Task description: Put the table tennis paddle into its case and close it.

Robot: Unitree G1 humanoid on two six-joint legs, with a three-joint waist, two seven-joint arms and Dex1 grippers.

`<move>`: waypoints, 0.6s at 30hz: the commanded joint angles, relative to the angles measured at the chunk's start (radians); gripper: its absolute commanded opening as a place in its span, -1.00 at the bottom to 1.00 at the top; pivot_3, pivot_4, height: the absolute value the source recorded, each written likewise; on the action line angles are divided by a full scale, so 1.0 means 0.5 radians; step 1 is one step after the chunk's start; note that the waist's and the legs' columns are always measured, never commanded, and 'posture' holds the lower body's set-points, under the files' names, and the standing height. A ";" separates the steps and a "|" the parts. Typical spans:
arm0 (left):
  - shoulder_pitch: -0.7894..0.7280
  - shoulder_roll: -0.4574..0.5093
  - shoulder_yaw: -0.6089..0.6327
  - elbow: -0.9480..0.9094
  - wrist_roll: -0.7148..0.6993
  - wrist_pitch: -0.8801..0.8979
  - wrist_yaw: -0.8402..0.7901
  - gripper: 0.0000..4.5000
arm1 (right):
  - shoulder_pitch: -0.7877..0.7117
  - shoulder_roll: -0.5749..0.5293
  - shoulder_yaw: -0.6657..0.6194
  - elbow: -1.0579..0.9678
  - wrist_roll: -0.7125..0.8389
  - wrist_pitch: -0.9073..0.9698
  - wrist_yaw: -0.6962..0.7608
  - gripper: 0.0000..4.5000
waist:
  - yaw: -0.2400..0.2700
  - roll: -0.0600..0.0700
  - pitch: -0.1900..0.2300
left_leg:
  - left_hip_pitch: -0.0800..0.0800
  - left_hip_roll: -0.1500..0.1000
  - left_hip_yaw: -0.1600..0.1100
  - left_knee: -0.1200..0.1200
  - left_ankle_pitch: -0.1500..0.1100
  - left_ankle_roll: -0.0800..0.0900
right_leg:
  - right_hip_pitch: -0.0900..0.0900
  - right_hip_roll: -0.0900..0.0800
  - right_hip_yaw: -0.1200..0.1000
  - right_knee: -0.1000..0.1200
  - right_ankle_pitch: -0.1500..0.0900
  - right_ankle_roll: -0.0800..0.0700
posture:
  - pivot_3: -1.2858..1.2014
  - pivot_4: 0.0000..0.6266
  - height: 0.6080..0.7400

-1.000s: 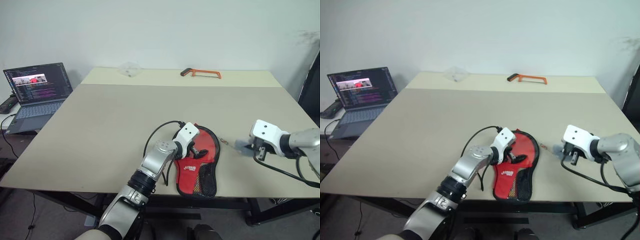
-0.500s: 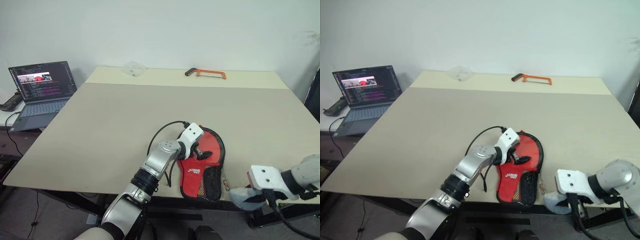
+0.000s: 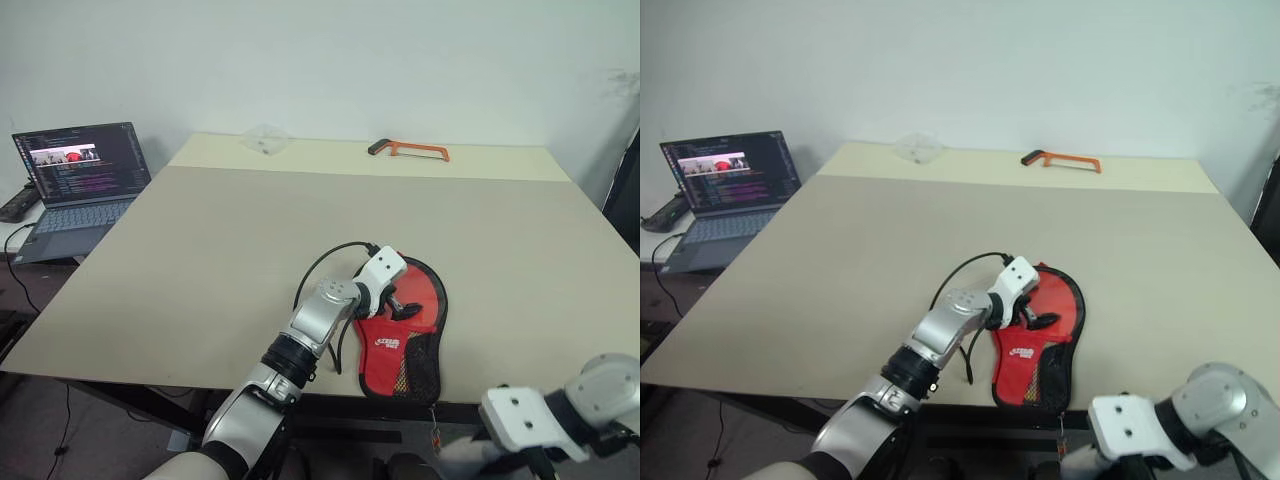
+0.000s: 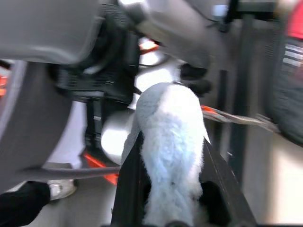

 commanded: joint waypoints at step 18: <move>0.256 1.370 0.763 -0.982 -0.809 -0.039 -1.151 1.00 | -0.556 0.136 -0.426 0.745 0.267 0.255 0.037 1.00 | 0.000 0.016 0.051 | -0.031 0.006 -0.004 -0.006 0.006 0.010 | -0.022 0.008 -0.005 0.012 0.003 0.000 | 0.03 -0.52 1.00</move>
